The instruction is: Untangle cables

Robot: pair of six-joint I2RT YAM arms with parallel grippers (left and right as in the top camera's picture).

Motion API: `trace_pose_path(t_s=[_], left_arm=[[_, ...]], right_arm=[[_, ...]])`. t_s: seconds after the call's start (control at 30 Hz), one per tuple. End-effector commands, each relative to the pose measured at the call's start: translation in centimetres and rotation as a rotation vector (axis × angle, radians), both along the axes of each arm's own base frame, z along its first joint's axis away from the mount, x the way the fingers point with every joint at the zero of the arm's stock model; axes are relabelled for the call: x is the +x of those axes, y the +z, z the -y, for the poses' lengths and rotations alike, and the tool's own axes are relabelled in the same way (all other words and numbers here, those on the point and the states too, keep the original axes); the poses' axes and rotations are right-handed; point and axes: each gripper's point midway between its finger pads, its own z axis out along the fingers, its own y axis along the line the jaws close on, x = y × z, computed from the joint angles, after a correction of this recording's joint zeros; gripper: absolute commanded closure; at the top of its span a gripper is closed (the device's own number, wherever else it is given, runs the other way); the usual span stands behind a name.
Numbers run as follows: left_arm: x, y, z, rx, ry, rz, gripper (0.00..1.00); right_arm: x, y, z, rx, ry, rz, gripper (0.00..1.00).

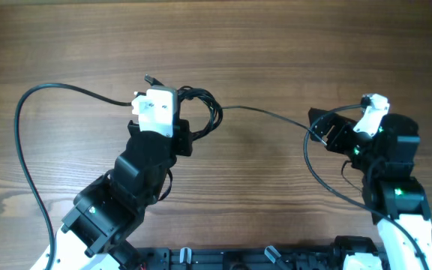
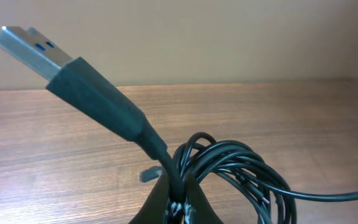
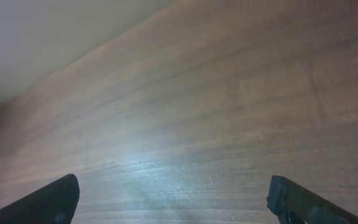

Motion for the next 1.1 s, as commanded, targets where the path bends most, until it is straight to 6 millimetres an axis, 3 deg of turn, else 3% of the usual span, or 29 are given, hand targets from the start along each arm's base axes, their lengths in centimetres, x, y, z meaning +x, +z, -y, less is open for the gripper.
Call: trace_pose_path(t_s=[0.0,0.1,0.23,0.33,0.47,0.57,0.63,0.77,0.83,0.9,1.07], left_arm=[[-0.6,1.1,1.2,-0.050,-0.077,0.008,0.96],[-0.5,1.3,1.3,-0.051,-0.079,0.017,0.96],[0.1,3.0,1.0,-0.071,-0.047,0.089,0.96],[1.1,3.6,-1.2,-0.051,0.100,0.132,0.96],[1.0,4.8,-8.1,-0.002,0.519,0.210,0.96],[0.5,5.1,-9.6,0.012,0.611,0.229,0.96],[1.1,4.6,-7.5,-0.008,0.484,0.203,0.96],[0.9,3.5,1.4,0.086,-0.082,0.160,0.96],[-1.4,3.2,6.2,0.115,-0.412,0.177,0.96],[-3.4,3.3,8.8,0.097,-0.606,0.192,0.96],[-8.4,5.2,12.7,-0.002,-0.970,0.270,0.96]], right_arm=[[-0.7,2.7,0.0,-0.040,0.023,0.103,0.00],[-1.4,4.1,0.0,-0.043,0.020,0.153,0.00],[-1.9,5.1,-0.1,-0.016,0.003,0.182,0.00],[-2.0,5.4,-0.1,0.003,-0.007,0.186,0.01],[-1.9,5.3,0.4,-0.011,-0.034,0.186,0.00],[-1.8,5.6,0.2,-0.006,-0.024,0.195,0.00],[-1.9,6.2,-0.9,0.018,0.045,0.222,0.00],[-3.3,9.5,-5.3,0.025,0.358,0.398,0.00],[-3.8,10.4,-6.1,0.040,0.411,0.420,0.02],[-4.5,11.0,-6.6,0.017,0.461,0.430,0.02],[-6.5,12.7,-6.7,-0.117,0.535,0.422,0.02]])
